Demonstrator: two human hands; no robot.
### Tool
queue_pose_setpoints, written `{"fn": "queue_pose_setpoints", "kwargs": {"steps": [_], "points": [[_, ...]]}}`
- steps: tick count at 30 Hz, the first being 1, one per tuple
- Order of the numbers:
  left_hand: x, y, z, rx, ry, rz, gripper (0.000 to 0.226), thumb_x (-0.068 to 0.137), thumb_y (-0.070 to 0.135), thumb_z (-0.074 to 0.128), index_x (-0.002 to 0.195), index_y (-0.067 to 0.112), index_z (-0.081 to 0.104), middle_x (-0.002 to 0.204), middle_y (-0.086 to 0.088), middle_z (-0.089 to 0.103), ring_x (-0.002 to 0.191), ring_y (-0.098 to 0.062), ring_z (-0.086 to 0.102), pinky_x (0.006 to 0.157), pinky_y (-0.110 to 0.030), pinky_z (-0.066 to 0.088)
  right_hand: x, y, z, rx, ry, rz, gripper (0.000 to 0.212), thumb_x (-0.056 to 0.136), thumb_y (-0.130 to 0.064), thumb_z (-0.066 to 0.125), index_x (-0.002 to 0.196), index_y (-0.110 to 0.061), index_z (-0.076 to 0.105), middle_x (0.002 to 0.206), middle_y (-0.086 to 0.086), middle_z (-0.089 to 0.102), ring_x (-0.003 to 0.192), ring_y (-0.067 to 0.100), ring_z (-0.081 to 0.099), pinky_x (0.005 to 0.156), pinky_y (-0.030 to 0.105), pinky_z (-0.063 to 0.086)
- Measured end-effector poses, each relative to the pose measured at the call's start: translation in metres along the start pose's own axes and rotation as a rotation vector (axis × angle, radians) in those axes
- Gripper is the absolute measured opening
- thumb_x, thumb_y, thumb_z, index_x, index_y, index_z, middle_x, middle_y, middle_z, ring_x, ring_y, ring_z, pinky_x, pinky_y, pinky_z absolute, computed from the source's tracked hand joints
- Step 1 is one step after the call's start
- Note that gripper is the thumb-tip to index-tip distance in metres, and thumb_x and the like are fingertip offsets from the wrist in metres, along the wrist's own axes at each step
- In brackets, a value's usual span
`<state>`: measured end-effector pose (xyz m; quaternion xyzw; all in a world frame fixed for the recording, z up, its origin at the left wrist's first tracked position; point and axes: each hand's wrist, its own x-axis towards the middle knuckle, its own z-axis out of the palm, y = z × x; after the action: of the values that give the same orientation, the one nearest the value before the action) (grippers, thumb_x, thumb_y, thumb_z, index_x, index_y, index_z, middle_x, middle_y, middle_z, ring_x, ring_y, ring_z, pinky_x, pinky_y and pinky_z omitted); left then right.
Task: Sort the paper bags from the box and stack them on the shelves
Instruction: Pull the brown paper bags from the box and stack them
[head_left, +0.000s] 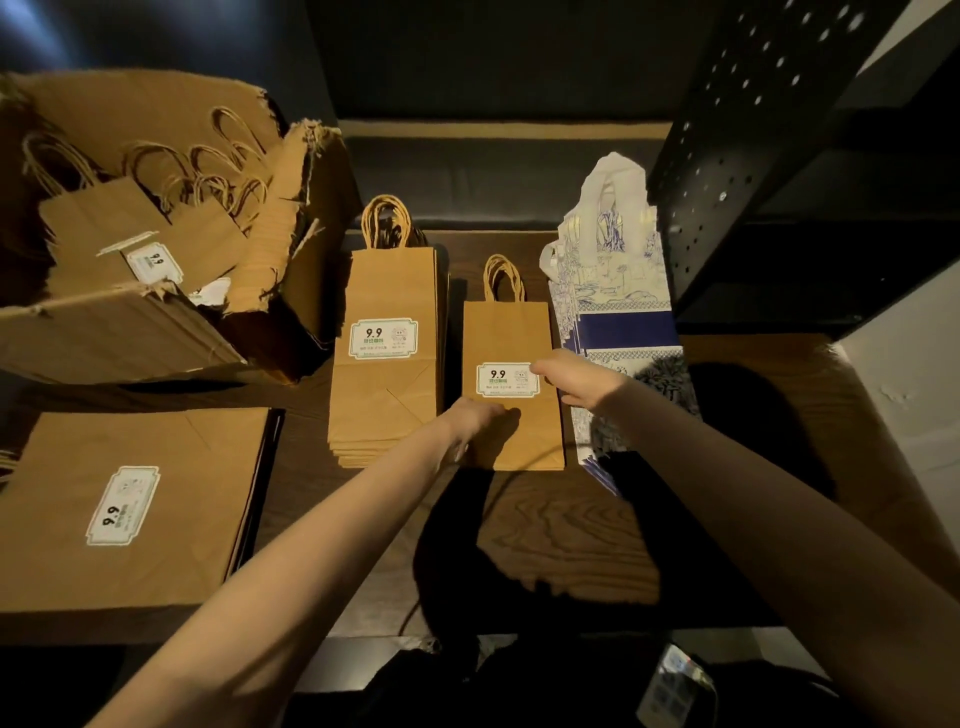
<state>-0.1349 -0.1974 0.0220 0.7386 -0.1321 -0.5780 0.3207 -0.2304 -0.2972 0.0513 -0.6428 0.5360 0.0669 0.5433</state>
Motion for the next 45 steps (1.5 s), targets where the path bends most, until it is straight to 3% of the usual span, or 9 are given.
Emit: {"fn": "queue_pose_setpoints", "kwargs": {"steps": [2,4,8,12,17,20,32,39,45], "points": [[-0.007,0.007,-0.002,0.028,-0.013,0.012,0.038,0.094,0.014,0.053,0.128,-0.004,0.051,0.107,-0.015,0.062,0.094,-0.023,0.061,0.070,-0.029,0.050,-0.005,-0.010,-0.005,0.003,0.006,-0.019,0.018,0.100,-0.018,0.038,0.110,-0.008,0.049,0.089,0.004,0.051,0.085,0.015,0.046,0.077,0.027,0.044],[-0.019,0.021,-0.008,0.066,-0.017,0.059,0.040,0.096,0.015,0.049,0.132,-0.002,0.046,0.125,-0.017,0.055,0.111,-0.027,0.053,0.092,-0.034,0.044,-0.011,-0.024,-0.009,0.019,0.015,-0.053,0.012,0.099,-0.020,0.040,0.092,-0.016,0.048,0.075,-0.002,0.044,0.064,0.009,0.043,0.052,0.020,0.040],[-0.040,0.051,-0.028,0.030,-0.102,0.180,0.025,0.097,0.019,0.048,0.116,0.004,0.054,0.100,-0.012,0.058,0.089,-0.021,0.056,0.070,-0.029,0.046,-0.024,-0.057,-0.016,0.022,0.071,-0.223,0.023,0.098,-0.024,0.044,0.115,-0.015,0.057,0.093,0.000,0.063,0.072,0.010,0.057,0.059,0.020,0.040],[-0.062,0.084,-0.062,0.010,-0.156,0.343,0.017,0.097,0.020,0.047,0.090,0.013,0.060,0.069,0.000,0.062,0.058,-0.008,0.062,0.057,-0.020,0.048,-0.040,-0.100,-0.014,-0.050,0.224,-0.409,0.029,0.098,-0.019,0.041,0.108,-0.009,0.066,0.099,0.007,0.067,0.073,0.011,0.059,0.063,0.019,0.045],[-0.086,0.111,-0.133,0.085,-0.154,0.546,0.022,0.095,0.026,0.050,0.103,0.011,0.064,0.082,-0.003,0.065,0.078,-0.015,0.061,0.085,-0.032,0.048,-0.056,-0.154,0.009,-0.015,0.334,-0.546,0.024,0.098,-0.024,0.046,0.109,-0.012,0.064,0.089,0.001,0.069,0.080,0.011,0.063,0.077,0.023,0.051],[-0.097,0.119,-0.189,0.097,-0.141,0.626,0.024,0.095,0.026,0.051,0.111,0.013,0.062,0.085,-0.002,0.067,0.079,-0.013,0.063,0.079,-0.029,0.050,-0.065,-0.190,0.034,-0.024,0.387,-0.608,0.023,0.099,-0.025,0.044,0.111,-0.017,0.062,0.090,-0.003,0.066,0.084,0.011,0.062,0.072,0.020,0.049],[-0.115,0.096,-0.435,0.070,0.077,0.706,0.020,0.099,0.025,0.043,0.100,0.014,0.059,0.081,-0.002,0.062,0.071,-0.012,0.061,0.062,-0.018,0.052,-0.059,-0.313,0.169,0.052,0.380,-0.691,0.020,0.099,-0.022,0.045,0.107,-0.014,0.061,0.089,0.000,0.063,0.077,0.011,0.059,0.075,0.024,0.050],[-0.092,0.074,-0.497,0.037,0.150,0.692,0.021,0.100,0.022,0.040,0.090,0.017,0.058,0.077,-0.002,0.062,0.071,-0.014,0.059,0.071,-0.025,0.047,-0.023,-0.352,0.212,-0.046,0.352,-0.667,0.021,0.099,-0.020,0.044,0.106,-0.013,0.062,0.085,-0.003,0.062,0.073,0.009,0.057,0.070,0.020,0.050],[-0.057,0.067,-0.519,0.053,0.178,0.631,0.021,0.099,0.019,0.040,0.089,0.016,0.058,0.076,-0.001,0.061,0.069,-0.014,0.057,0.064,-0.024,0.044,0.033,-0.365,0.233,-0.035,0.195,-0.457,0.023,0.099,-0.018,0.042,0.112,-0.009,0.059,0.089,0.002,0.060,0.069,0.011,0.053,0.061,0.018,0.046]]}}
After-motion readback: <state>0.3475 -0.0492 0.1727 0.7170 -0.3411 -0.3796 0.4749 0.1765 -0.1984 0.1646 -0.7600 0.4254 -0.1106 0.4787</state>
